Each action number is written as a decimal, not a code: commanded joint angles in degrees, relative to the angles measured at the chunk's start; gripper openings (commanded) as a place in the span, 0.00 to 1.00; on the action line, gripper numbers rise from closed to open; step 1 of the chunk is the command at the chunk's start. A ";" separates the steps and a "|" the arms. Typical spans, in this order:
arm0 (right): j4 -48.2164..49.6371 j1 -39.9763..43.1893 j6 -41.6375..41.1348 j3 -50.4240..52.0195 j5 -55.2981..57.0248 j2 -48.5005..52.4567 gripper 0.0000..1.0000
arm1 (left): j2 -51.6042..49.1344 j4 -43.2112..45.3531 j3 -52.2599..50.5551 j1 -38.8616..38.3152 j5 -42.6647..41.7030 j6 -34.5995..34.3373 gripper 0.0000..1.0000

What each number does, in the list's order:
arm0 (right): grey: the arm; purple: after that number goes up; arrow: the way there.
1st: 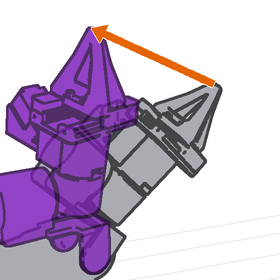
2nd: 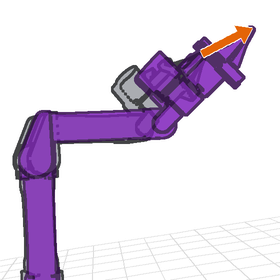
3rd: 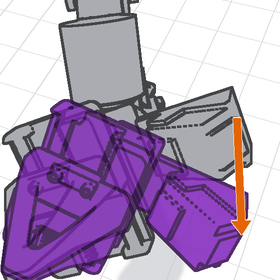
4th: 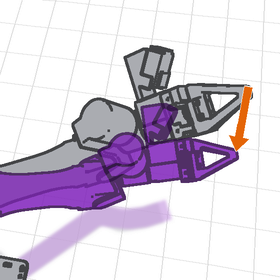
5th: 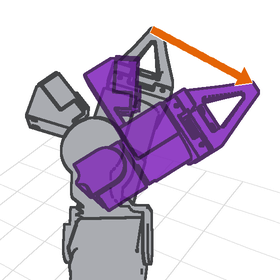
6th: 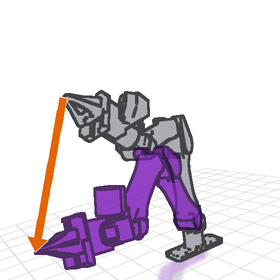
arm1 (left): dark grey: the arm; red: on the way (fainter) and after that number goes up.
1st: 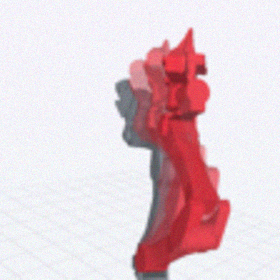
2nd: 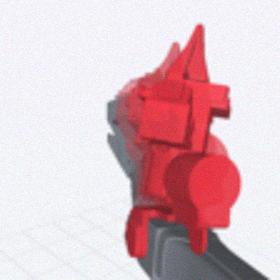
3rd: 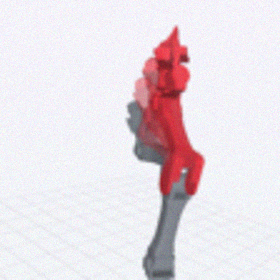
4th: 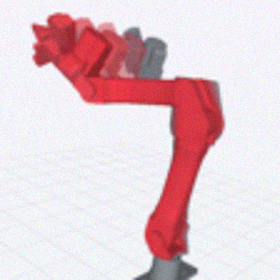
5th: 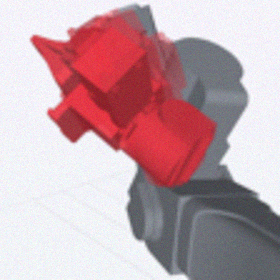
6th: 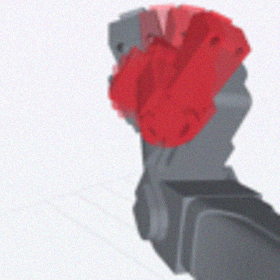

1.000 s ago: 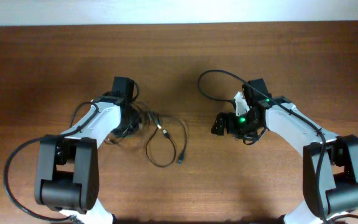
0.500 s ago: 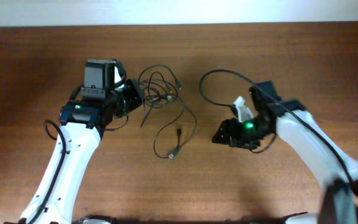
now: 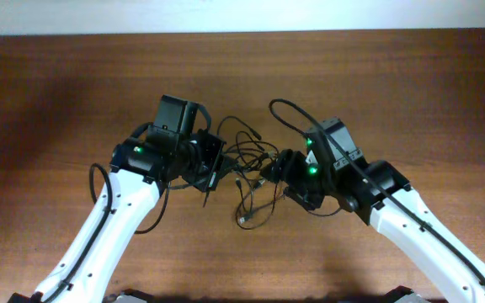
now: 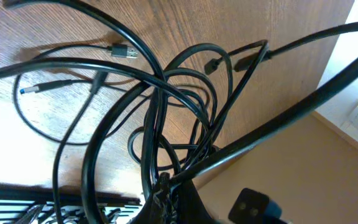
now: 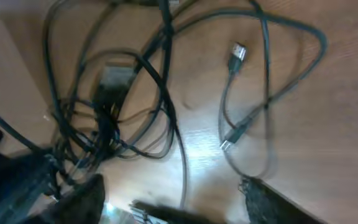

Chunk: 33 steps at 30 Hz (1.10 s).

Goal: Untangle cables

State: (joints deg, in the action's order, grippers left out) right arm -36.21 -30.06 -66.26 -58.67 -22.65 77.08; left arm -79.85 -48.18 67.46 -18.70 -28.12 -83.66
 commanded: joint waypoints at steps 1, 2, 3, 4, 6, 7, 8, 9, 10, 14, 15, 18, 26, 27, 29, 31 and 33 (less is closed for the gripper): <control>4.02 -0.31 -7.19 -0.09 2.14 2.84 0.56 | 0.92 0.09 0.72 0.00 -1.27 -0.92 0.00; 4.83 -0.44 -8.02 -0.09 1.66 4.31 0.46 | 0.92 0.09 0.72 0.00 -1.75 -0.94 0.00; 5.01 -0.85 -9.35 -0.09 1.27 5.49 0.38 | 0.92 0.09 0.72 -0.04 -3.30 -0.94 0.00; 6.75 -2.01 -9.66 -0.09 0.42 7.28 0.21 | 0.92 0.09 0.72 -0.07 -5.90 -0.92 0.00; 8.13 -4.15 -9.53 -0.09 0.59 8.90 0.04 | 0.92 0.07 0.72 -0.07 -9.14 -0.44 0.00; 7.72 -4.72 -7.61 -0.09 1.25 8.96 0.04 | 0.92 0.09 0.72 -0.04 -9.88 1.11 0.00; 7.02 -4.70 -5.42 -0.09 1.90 8.96 0.04 | 0.92 0.13 0.74 0.04 -9.86 2.43 0.00; 2.62 -4.70 -2.91 -0.09 4.59 8.96 0.04 | 0.92 0.90 0.74 1.11 -9.84 6.19 0.00; -1.46 -4.70 -2.95 -0.09 8.37 8.96 0.04 | 0.92 2.47 0.74 2.47 -9.84 11.28 0.00; -10.62 -4.70 1.70 -0.09 22.99 8.96 0.04 | 0.92 5.20 0.74 9.35 -8.98 34.84 0.00; -11.21 -4.68 3.61 -0.09 26.29 8.96 0.04 | 0.92 5.18 0.74 10.40 -8.96 38.71 0.00; -11.56 -4.68 6.05 -0.15 26.18 8.20 0.04 | 0.92 5.40 0.74 10.99 -8.98 39.80 0.00; 11.26 4.87 2.14 -0.15 -9.88 5.03 0.85 | 0.92 3.58 0.72 10.86 -8.98 33.22 0.00; 14.97 4.09 -0.46 -0.13 -11.19 5.05 0.82 | 0.92 3.67 0.72 10.64 -9.01 33.18 0.00; 18.01 1.51 -6.32 -0.13 -10.40 6.75 0.72 | 0.92 5.73 0.74 9.03 -9.70 33.11 0.00; 18.51 0.28 -15.85 -0.13 -9.70 11.76 0.65 | 0.92 7.26 0.74 7.78 -11.19 32.68 0.00; 24.37 0.28 -16.74 -0.13 -12.11 16.20 0.62 | 0.92 7.39 0.74 7.48 -12.04 31.80 0.00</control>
State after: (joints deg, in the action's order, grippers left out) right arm -15.81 -29.63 -78.06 -58.39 -32.25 88.51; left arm -79.85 -41.28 67.46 -10.79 -37.52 -51.07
